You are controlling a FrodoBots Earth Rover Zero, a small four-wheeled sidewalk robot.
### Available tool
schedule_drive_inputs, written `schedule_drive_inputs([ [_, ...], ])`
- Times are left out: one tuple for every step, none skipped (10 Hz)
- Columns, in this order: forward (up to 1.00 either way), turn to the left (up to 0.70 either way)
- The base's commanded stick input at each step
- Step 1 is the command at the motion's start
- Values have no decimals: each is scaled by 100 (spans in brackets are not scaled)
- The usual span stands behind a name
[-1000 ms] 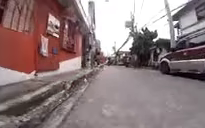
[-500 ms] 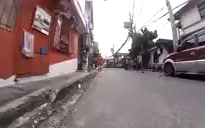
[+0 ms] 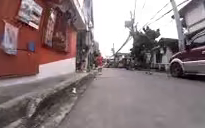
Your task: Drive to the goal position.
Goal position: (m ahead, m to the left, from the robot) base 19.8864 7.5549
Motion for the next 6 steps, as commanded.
schedule_drive_inputs([
  [100,0],
  [100,0],
  [100,0],
  [100,0],
  [100,0],
  [100,0],
])
